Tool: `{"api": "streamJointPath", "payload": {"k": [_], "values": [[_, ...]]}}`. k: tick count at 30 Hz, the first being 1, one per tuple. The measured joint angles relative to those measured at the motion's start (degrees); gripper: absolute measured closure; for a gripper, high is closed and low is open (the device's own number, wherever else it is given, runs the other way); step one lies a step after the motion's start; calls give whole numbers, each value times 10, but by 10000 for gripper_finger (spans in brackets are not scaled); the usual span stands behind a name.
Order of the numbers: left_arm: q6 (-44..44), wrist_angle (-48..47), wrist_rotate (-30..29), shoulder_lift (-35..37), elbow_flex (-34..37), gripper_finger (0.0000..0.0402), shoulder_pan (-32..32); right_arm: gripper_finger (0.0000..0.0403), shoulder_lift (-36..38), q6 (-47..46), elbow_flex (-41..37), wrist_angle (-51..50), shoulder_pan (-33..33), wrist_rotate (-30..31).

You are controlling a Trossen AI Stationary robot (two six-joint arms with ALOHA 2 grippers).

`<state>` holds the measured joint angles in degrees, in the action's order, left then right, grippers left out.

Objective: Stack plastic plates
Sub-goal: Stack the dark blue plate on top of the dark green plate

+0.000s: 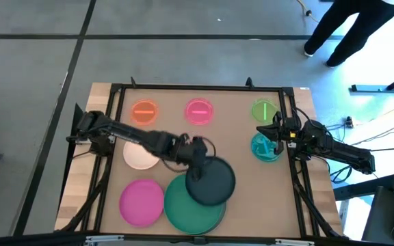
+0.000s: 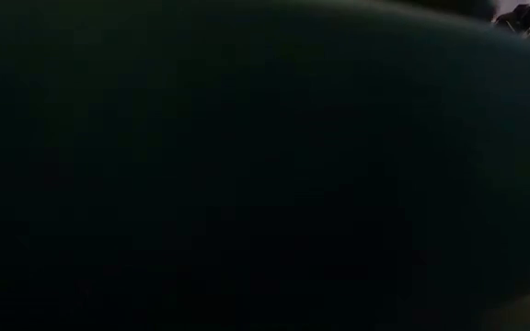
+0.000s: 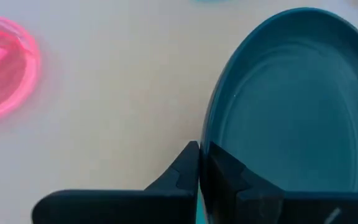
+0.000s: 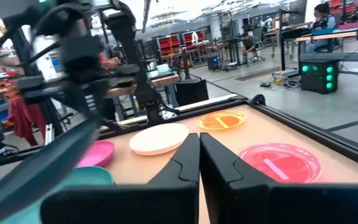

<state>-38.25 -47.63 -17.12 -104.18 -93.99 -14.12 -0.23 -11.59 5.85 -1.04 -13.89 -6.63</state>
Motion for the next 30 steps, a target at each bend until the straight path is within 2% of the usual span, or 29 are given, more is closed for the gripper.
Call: {"api": "streamJointPath", "payload": {"k": [4,11,14,17,21,26,30], "values": [[-41,-11,-1,0,16,389,-43,400,0,-4,0,0,0,0],[-90,4,10,-2,99,389,-96,400,0,-7,0,0,0,0],[-98,32,11,-2,139,389,-99,400,0,-7,0,0,0,0],[-99,83,26,-2,174,389,-95,400,0,-8,0,0,0,0],[-107,104,53,-2,206,389,-92,400,0,-8,0,0,0,4],[-110,105,30,-2,220,385,-90,400,0,-6,0,0,0,12],[-110,113,15,-2,221,360,-79,400,0,-6,0,0,0,11]]}}
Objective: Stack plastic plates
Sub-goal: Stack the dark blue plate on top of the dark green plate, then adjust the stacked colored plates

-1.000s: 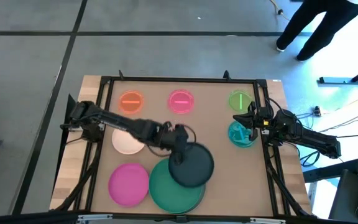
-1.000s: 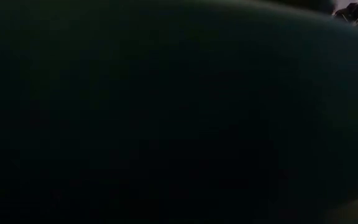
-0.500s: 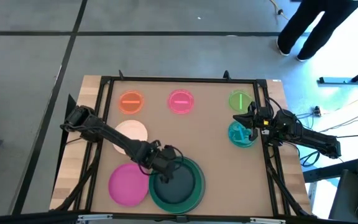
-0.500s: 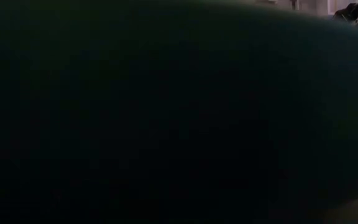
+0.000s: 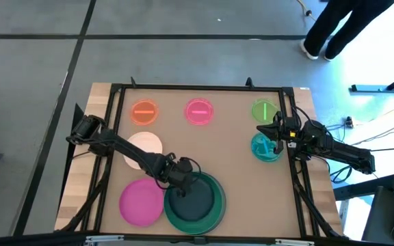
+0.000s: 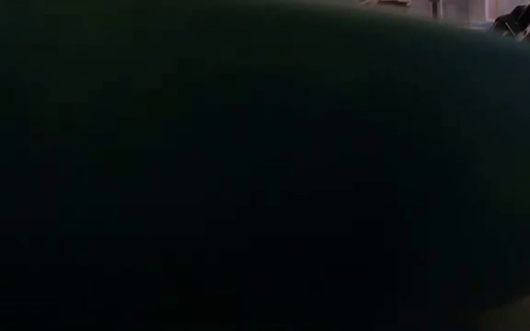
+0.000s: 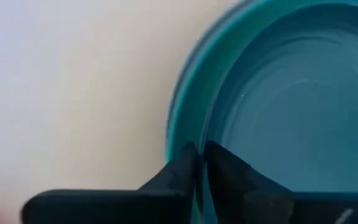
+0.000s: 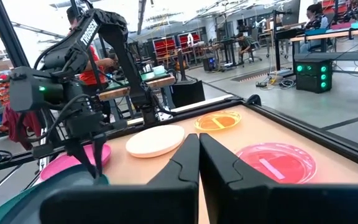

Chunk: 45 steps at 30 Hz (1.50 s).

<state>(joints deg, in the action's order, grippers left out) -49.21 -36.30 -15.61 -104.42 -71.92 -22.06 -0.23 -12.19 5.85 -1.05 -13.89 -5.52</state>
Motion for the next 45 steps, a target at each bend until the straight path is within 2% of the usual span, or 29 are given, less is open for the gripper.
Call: {"api": "streamJointPath", "payload": {"k": [4,10,13,18,23,25,30,36,45], "values": [[-2,-2,15,0,0,321,8,400,0,0,0,-4,0,0],[-3,-10,123,1,-36,295,31,400,0,1,0,-4,0,1],[1,0,124,1,-71,297,27,400,0,1,0,-4,0,4],[2,91,77,3,-88,298,1,400,0,1,0,-4,0,4],[-2,117,78,-25,-88,298,-26,400,0,1,0,-6,0,4],[-2,132,95,-46,-88,299,-34,400,0,1,0,-7,0,4],[-28,124,162,-89,-87,324,-34,400,0,3,0,-9,0,6],[-5,103,164,-104,-87,394,-30,400,0,4,0,-9,0,6],[29,115,170,-125,-87,400,-26,400,0,5,0,-10,0,6]]}}
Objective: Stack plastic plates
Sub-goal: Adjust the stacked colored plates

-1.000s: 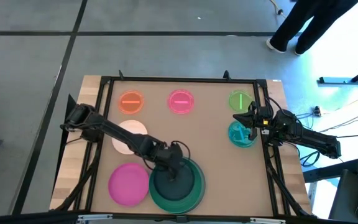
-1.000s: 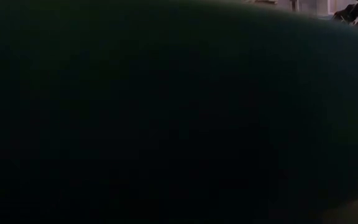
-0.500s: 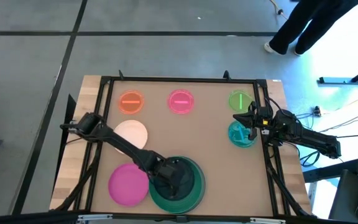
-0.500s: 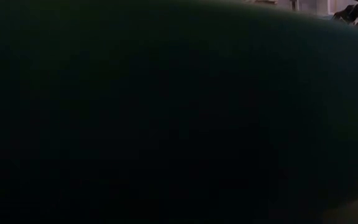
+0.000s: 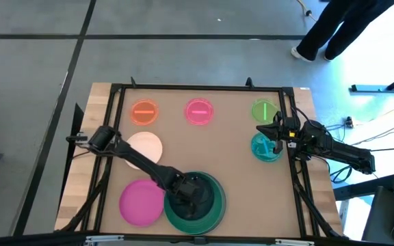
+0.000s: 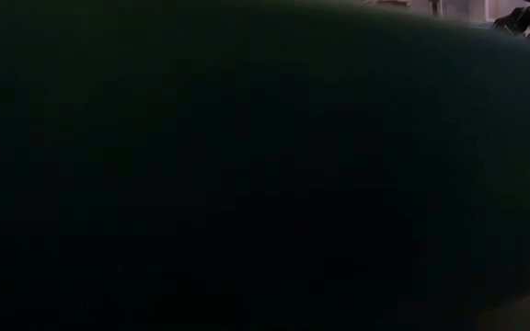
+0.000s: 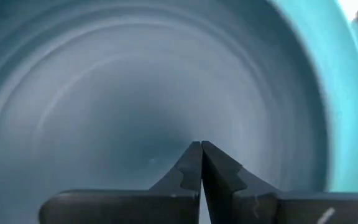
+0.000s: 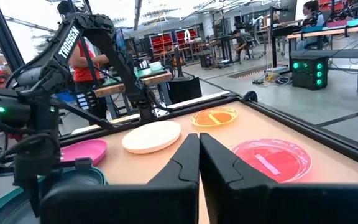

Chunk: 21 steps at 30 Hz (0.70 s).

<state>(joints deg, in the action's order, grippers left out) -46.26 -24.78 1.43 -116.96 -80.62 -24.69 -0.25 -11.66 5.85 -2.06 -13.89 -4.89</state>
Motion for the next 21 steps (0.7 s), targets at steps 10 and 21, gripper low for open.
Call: {"api": "streamJointPath", "payload": {"k": [10,21], "values": [[31,23,22,-34,-3,400,17,400,0,1,0,-10,0,23],[88,19,17,-41,-3,400,59,400,0,2,0,-11,0,24]]}}
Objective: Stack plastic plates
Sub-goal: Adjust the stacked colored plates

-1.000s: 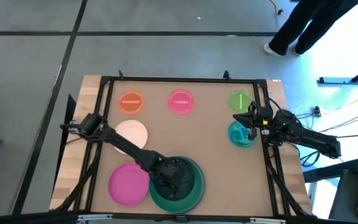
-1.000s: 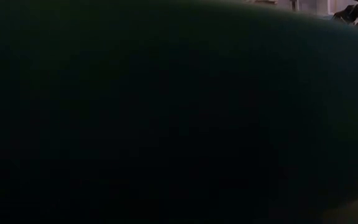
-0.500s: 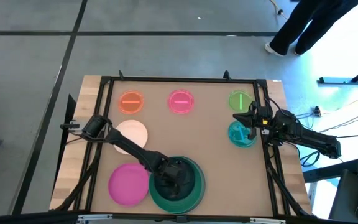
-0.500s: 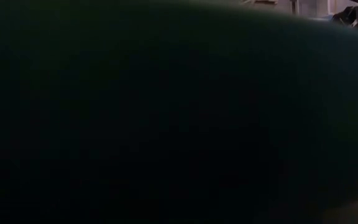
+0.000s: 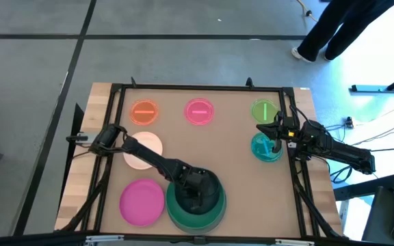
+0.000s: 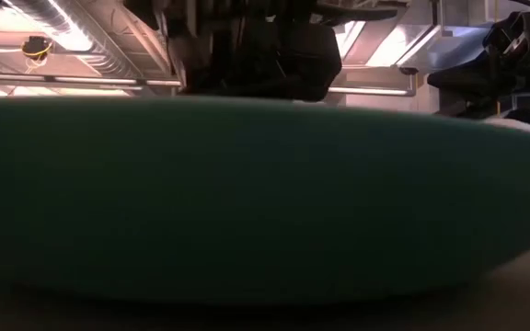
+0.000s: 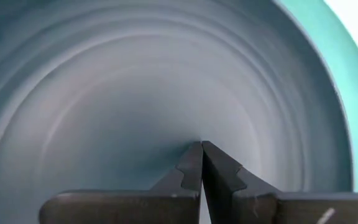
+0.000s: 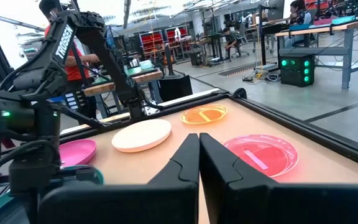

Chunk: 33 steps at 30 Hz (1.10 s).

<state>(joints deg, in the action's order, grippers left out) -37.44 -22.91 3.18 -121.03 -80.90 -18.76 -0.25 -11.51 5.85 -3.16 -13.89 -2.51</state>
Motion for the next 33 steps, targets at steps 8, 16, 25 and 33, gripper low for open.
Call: {"api": "streamJointPath", "payload": {"k": [8,16,25,33], "values": [[54,-4,-7,0,1,400,32,400,0,0,0,0,0,0],[109,-8,-27,0,2,400,81,400,0,0,0,0,0,0],[139,-2,-35,0,3,400,141,400,0,0,0,0,0,0],[122,17,4,-1,3,400,116,400,0,9,0,-7,0,4]]}}
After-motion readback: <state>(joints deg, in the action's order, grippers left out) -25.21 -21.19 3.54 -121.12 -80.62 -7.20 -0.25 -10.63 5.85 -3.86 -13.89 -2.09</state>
